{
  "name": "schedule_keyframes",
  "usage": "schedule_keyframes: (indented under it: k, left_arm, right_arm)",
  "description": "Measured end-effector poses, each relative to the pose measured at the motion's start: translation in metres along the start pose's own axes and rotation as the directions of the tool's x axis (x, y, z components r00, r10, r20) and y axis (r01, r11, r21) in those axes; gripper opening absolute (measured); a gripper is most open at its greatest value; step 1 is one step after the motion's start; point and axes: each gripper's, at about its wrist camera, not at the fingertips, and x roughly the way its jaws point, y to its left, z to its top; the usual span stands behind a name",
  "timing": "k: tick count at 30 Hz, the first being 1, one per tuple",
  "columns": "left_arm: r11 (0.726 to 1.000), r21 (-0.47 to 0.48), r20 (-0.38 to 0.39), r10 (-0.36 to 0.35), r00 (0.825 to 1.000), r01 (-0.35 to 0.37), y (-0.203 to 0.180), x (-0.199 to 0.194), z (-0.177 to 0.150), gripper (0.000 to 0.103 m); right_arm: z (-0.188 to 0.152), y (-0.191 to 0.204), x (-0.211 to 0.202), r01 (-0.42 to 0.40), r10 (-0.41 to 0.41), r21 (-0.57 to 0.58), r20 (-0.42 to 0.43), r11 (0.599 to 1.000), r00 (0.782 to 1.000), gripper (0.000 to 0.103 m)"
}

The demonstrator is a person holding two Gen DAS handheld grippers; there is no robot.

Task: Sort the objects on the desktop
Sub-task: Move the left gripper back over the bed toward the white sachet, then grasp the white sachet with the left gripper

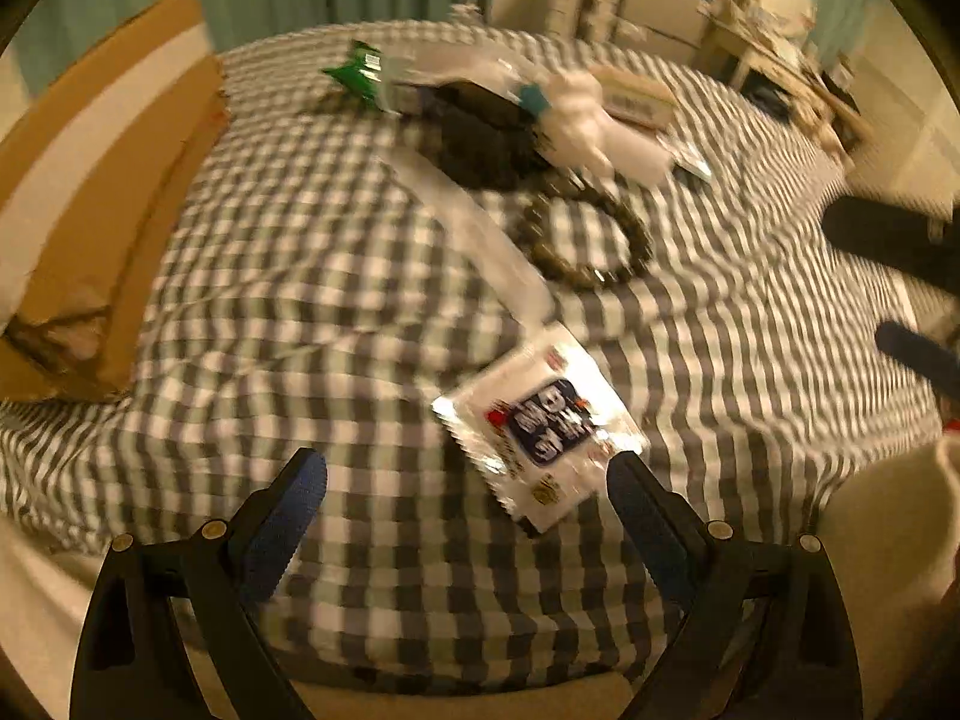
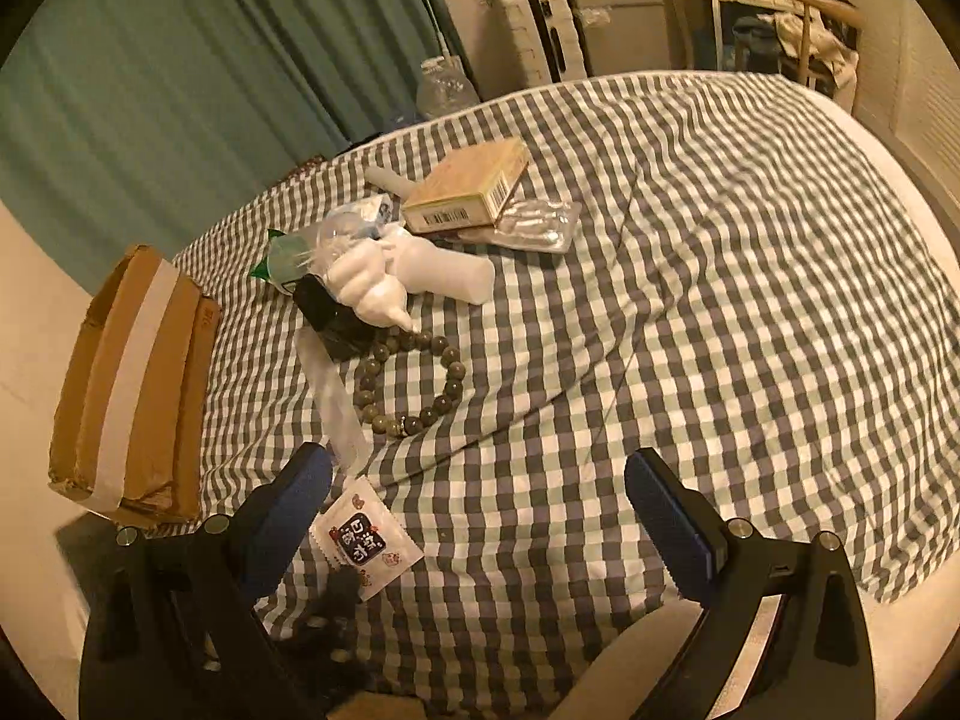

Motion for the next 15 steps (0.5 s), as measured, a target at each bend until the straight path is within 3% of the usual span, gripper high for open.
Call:
schedule_keyframes:
  k: [3, 15]
  left_arm:
    - [0.999, 0.043, -0.006, 0.007, 1.000, -0.007, -0.009, 0.008, 0.000, 0.097]
    - [0.998, 0.037, -0.050, -0.040, 0.998, 0.042, -0.011, 0.034, 0.002, 0.099]
  right_arm:
    - [-0.001, 0.002, 0.003, 0.012, -0.012, -0.010, -0.011, 1.000, 1.000, 0.099]
    - [0.002, -0.001, 0.031, 0.051, -0.050, 0.003, -0.080, 0.999, 0.996, 0.099]
